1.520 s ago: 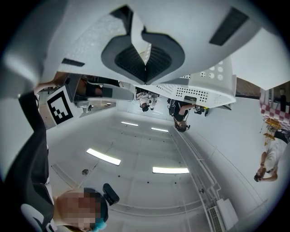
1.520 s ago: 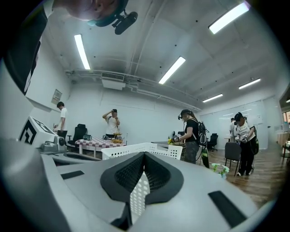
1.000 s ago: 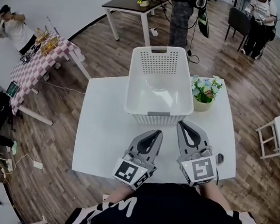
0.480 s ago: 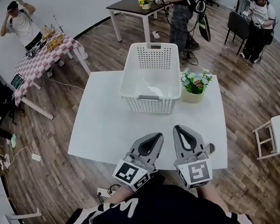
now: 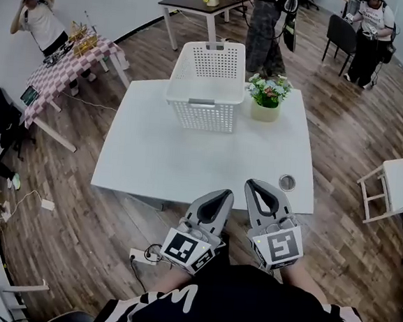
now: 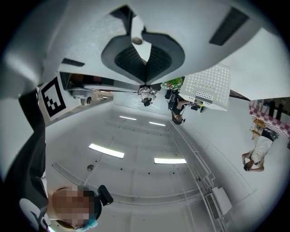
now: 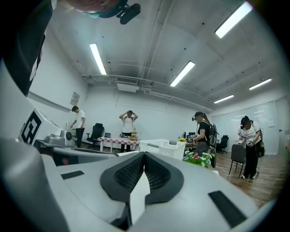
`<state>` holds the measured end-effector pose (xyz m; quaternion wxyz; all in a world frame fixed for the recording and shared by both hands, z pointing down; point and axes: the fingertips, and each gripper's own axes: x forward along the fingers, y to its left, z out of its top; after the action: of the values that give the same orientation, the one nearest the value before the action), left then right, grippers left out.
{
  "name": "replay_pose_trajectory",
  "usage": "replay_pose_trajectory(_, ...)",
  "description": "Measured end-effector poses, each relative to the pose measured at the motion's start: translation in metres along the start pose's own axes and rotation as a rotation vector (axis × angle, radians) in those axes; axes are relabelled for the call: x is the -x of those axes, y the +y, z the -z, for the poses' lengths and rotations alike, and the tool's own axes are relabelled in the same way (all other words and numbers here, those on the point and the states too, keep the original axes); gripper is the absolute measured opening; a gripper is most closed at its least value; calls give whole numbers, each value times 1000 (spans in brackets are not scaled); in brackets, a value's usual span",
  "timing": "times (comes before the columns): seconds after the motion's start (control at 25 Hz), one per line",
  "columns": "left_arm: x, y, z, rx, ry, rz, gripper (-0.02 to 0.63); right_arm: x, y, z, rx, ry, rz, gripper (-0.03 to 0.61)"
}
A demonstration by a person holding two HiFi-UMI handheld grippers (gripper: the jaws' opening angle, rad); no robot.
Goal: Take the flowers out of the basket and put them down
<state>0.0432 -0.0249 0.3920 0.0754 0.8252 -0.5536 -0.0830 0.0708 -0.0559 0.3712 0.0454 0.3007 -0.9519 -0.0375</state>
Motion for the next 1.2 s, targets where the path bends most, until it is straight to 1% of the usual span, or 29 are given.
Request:
replay_pose_trajectory(0.2,21,-47,9,6,-6,0,5,47,13,-5,40,-6,-7,18)
replay_pose_trajectory(0.32,29,-76,15,2,-6,0,5,75,18,-11,80,-31,-2,18)
replay_pose_trajectory(0.44,40,-97,16,-14,-12,-6,5,99,22,-12,80,-43,2,18)
replay_pose_trajectory(0.64,57,-119,17,-20,-16,-23,5,127,29,-12,71,-35,10,18)
replay_pose_trajectory(0.8,68,-134,18,-25,-9,-33,5,142,36,-6,53,-31,-6,18)
replay_pose_trajectory(1.04,87,-140,20,-26,-2,-60,5,153,55,-4,37,-32,-37,18)
replay_pose_trajectory(1.2,92,-147,23,-19,-3,-64,5,161,62,0,31,-25,-51,18)
